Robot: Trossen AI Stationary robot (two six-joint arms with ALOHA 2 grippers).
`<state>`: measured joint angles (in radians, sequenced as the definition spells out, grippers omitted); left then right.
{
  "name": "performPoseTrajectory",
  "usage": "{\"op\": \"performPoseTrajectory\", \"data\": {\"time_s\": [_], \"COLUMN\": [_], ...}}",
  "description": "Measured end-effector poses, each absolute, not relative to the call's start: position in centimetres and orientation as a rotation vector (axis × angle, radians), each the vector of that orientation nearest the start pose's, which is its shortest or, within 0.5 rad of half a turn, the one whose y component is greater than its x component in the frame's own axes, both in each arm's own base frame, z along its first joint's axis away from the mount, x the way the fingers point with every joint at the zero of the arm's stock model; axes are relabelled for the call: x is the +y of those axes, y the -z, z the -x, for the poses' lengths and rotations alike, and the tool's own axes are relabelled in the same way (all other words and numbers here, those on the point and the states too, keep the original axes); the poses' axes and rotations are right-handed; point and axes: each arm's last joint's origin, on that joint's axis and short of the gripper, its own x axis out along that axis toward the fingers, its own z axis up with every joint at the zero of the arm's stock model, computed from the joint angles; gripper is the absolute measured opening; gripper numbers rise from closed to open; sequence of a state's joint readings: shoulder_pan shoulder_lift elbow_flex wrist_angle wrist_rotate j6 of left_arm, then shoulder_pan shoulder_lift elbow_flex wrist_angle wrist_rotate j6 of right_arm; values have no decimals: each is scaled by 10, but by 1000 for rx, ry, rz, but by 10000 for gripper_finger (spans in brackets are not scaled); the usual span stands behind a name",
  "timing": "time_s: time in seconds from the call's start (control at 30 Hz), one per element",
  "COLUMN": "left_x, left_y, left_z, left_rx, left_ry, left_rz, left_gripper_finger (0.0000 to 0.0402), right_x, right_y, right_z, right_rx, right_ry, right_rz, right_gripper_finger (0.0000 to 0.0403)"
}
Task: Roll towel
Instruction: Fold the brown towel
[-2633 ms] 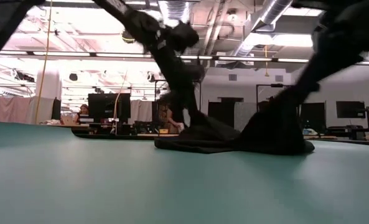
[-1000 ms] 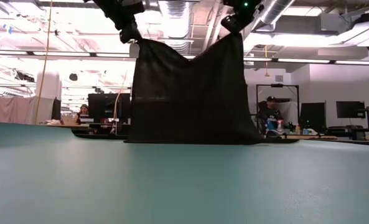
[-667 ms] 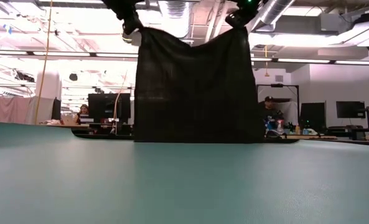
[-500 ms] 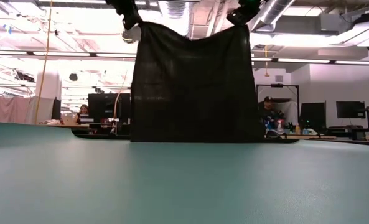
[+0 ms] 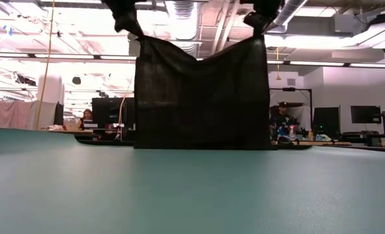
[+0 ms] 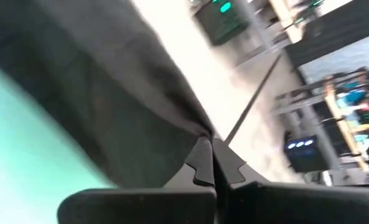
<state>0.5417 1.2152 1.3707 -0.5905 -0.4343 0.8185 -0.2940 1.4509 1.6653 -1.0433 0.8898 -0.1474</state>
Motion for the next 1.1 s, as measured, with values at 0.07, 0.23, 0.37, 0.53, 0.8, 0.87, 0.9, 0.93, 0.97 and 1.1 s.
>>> {"op": "performPoseTrajectory", "data": {"time_s": [0.07, 0.23, 0.37, 0.53, 0.8, 0.87, 0.9, 0.93, 0.97, 1.1], "left_x": [122, 69, 27, -20, -92, -110, -119, -127, -134, -155], "left_y": [-407, -405, -403, -397, -377, -368, -363, -358, -352, -330], "left_z": [-202, -191, -183, -179, -189, -194, -196, -199, -202, -214], "left_rx": [807, 791, 766, 749, 729, 734, 739, 744, 750, 790], "left_ry": [-681, -533, -424, -324, -259, -253, -252, -253, -255, -274], "left_rz": [-642, -480, -360, -288, -272, -282, -286, -292, -304, -357], "left_gripper_finger": [0, 0, 0, 0, 0, 0, 0, 0, 0, 0], "right_x": [-81, -22, 28, 91, 167, 181, 187, 191, 196, 201], "right_y": [-406, -396, -393, -388, -363, -352, -346, -341, -335, -315], "right_z": [-253, -246, -237, -224, -212, -214, -216, -218, -220, -233], "right_rx": [962, 989, 915, 802, 728, 735, 744, 757, 770, 822], "right_ry": [1011, 914, 840, 705, 610, 613, 619, 627, 636, 689], "right_rz": [352, 300, 222, 113, -17, -23, -27, -28, -26, 0], "right_gripper_finger": [1, 0, 0, 0, 0, 0, 0, 0, 0, 0]}}
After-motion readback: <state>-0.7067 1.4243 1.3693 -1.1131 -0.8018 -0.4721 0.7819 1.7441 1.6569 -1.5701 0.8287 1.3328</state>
